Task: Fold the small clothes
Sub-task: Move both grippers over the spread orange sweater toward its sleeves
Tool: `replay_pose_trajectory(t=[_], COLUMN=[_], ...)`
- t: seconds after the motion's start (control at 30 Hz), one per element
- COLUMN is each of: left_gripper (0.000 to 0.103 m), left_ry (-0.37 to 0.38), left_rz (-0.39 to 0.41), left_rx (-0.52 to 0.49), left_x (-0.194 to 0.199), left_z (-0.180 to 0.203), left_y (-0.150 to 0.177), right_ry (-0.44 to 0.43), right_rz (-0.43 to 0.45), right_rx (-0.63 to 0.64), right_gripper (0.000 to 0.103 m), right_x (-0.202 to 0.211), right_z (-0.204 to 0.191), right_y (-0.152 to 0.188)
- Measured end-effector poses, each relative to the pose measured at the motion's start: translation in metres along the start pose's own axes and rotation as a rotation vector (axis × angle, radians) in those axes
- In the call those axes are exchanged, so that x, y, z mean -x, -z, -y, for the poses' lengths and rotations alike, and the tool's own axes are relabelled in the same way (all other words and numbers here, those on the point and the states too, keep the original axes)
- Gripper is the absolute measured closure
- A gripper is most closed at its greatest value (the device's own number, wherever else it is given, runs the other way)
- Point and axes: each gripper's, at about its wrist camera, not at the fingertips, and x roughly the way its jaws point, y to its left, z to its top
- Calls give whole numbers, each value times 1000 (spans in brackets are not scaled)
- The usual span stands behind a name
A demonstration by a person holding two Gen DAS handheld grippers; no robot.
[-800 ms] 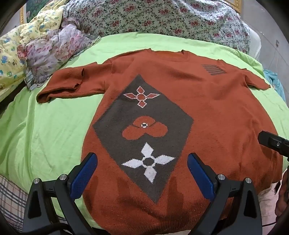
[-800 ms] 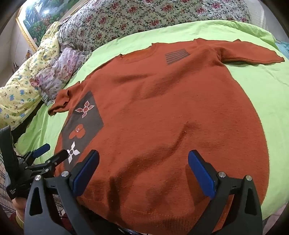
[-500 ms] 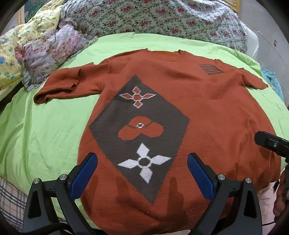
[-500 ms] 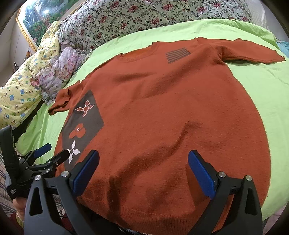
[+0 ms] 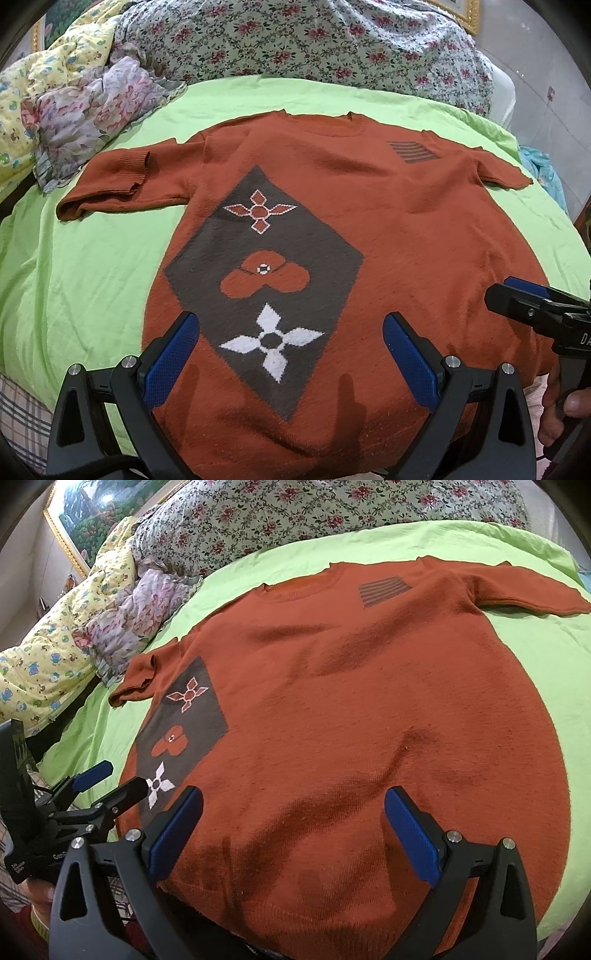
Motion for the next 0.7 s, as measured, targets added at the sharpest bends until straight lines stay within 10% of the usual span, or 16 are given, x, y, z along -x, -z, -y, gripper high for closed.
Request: replay_pose_trajectory(t=[0.7], left_gripper=[3], left_ry=[66], left_rz=[-7], left_rx=[-9], left_x=[-43], left_z=[17], left_y=[-52], right_ry=[85], right_rz=[-5], right_rx=[-157], right_gripper=[4], right_x=[15], right_z=[87], right_y=[-48])
